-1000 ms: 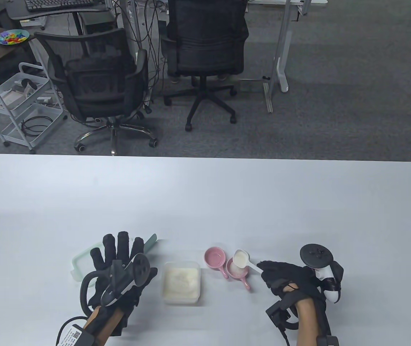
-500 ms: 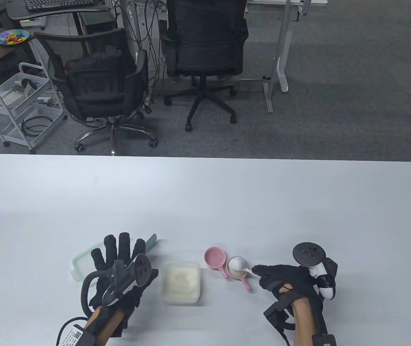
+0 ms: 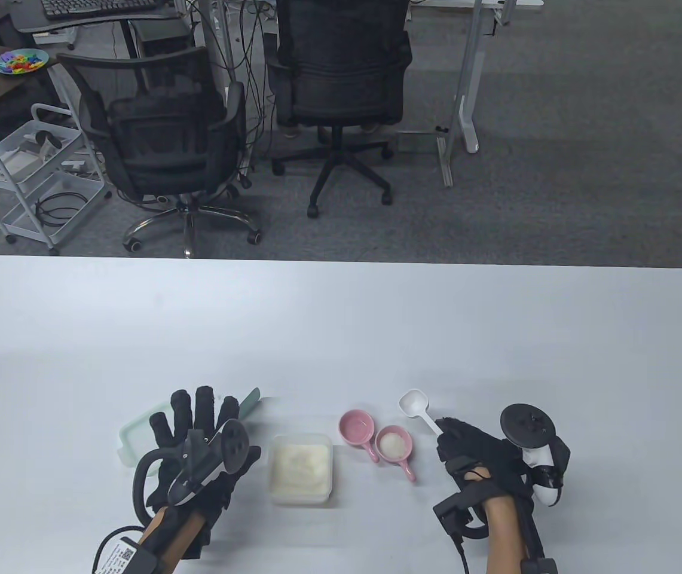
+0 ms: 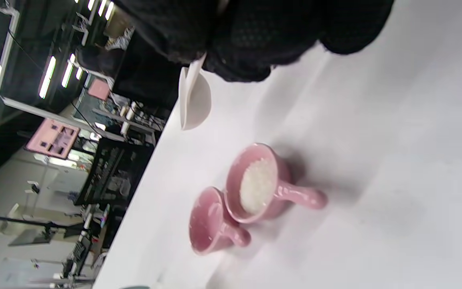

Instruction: Scoop white sugar with coffee spoon and level it off using dessert spatula

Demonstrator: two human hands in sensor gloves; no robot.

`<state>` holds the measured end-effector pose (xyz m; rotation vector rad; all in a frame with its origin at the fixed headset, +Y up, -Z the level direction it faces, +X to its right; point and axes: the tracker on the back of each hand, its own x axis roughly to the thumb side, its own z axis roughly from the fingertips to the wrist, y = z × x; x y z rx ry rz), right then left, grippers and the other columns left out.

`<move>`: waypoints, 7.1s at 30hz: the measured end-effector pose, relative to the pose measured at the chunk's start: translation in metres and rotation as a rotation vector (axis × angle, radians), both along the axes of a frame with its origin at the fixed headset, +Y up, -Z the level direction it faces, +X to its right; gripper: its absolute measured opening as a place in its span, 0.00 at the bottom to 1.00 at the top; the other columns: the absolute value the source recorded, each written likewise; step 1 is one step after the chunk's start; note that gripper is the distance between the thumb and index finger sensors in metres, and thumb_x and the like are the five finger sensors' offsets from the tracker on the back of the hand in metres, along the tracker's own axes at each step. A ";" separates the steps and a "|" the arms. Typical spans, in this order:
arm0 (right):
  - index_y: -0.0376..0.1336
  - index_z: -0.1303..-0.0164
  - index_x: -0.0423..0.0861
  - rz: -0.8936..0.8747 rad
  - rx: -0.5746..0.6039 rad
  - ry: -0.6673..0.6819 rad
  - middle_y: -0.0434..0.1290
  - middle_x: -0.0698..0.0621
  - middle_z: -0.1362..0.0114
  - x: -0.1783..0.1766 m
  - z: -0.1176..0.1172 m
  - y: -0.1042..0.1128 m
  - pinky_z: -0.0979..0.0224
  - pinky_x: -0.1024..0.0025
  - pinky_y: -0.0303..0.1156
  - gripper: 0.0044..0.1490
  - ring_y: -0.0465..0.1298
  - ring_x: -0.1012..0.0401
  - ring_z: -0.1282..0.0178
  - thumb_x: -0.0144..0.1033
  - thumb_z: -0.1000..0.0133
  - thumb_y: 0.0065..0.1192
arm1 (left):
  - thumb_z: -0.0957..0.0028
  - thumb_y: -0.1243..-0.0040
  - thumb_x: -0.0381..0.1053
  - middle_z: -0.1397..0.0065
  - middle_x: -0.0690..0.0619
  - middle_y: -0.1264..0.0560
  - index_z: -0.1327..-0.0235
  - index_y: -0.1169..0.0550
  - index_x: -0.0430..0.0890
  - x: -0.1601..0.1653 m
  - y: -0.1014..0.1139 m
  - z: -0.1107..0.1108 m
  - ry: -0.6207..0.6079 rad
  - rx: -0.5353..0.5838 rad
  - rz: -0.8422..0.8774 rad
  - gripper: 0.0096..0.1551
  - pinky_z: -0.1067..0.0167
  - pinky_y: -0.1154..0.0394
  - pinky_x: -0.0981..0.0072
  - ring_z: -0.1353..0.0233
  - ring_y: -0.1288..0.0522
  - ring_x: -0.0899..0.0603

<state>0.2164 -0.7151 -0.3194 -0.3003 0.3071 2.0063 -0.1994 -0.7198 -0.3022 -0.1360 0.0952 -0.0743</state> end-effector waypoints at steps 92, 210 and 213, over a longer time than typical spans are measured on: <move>0.72 0.35 0.40 0.233 0.233 0.500 0.81 0.50 0.60 -0.114 0.009 0.011 0.38 0.49 0.73 0.30 0.77 0.58 0.67 0.42 0.43 0.64 | 0.46 0.44 0.68 0.18 0.53 0.34 0.21 0.41 0.58 -0.032 0.018 -0.006 0.137 0.007 0.102 0.41 0.28 0.28 0.50 0.23 0.27 0.41; 0.71 0.35 0.37 0.059 0.065 0.521 0.81 0.50 0.59 -0.093 0.001 -0.001 0.37 0.48 0.72 0.30 0.77 0.57 0.66 0.40 0.42 0.63 | 0.48 0.37 0.62 0.34 0.58 0.19 0.36 0.22 0.59 -0.003 0.001 0.003 -0.031 -0.456 0.359 0.26 0.43 0.15 0.62 0.41 0.12 0.48; 0.71 0.34 0.37 0.063 0.073 0.529 0.81 0.50 0.59 -0.094 0.002 0.000 0.37 0.48 0.72 0.30 0.77 0.57 0.66 0.40 0.42 0.63 | 0.48 0.37 0.61 0.34 0.57 0.19 0.36 0.22 0.58 -0.004 0.004 0.003 -0.006 -0.413 0.344 0.26 0.43 0.15 0.61 0.41 0.12 0.48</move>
